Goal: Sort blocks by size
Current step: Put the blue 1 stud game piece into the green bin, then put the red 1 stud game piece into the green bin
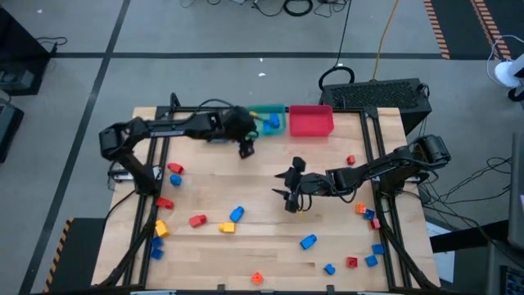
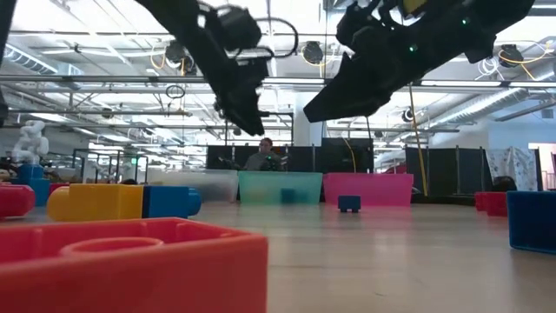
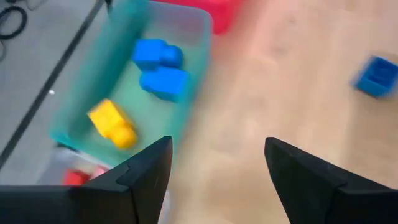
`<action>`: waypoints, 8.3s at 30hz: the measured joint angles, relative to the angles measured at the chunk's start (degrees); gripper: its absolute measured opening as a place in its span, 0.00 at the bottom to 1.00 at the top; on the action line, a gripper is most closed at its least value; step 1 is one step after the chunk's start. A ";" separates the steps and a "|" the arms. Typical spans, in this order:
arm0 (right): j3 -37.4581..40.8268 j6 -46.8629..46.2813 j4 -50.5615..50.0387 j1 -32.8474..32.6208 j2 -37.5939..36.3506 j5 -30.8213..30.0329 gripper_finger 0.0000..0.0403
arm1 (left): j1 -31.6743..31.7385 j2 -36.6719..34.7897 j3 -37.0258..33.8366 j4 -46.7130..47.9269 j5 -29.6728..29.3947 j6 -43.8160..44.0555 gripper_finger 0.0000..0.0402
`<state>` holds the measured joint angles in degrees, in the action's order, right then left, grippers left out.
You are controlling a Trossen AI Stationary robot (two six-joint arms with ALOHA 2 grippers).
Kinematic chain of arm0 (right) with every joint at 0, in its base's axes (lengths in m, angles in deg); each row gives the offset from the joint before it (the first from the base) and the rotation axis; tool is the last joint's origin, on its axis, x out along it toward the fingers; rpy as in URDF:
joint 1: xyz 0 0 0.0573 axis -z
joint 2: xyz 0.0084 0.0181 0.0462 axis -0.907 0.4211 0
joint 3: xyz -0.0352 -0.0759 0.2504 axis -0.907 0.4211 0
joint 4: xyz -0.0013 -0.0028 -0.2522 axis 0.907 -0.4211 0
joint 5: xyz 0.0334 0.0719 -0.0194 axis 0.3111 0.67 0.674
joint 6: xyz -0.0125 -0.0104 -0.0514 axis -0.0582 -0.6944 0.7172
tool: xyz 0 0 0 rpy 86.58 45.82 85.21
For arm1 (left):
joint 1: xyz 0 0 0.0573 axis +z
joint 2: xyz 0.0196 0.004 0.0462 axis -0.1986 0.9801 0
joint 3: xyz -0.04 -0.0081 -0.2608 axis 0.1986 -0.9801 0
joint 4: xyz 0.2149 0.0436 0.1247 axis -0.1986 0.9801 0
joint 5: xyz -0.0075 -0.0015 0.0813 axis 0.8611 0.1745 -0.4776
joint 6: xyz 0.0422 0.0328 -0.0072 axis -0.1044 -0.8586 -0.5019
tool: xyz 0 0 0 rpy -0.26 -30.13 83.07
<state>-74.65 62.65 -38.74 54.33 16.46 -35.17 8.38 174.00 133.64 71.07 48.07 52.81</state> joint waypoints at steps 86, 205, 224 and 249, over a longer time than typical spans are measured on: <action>0.00 -8.02 -6.31 -1.62 0.00 -7.43 0.52 | -37.02 12.60 -1.62 12.38 -10.71 51.36 0.38; 0.00 -4.43 -7.25 2.10 0.00 -7.20 0.52 | -3.87 -24.67 -34.32 33.12 -8.09 51.40 0.90; 0.00 -2.26 -7.67 2.10 0.00 -7.15 0.52 | -2.23 -9.97 -33.91 35.18 -9.39 50.61 0.73; 0.00 -1.64 -7.23 2.56 0.00 -7.17 0.52 | -5.89 -7.75 -20.28 26.16 -2.84 49.11 0.63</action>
<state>-74.65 61.01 -45.97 56.89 16.46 -42.34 2.49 166.25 113.36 97.22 45.22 101.92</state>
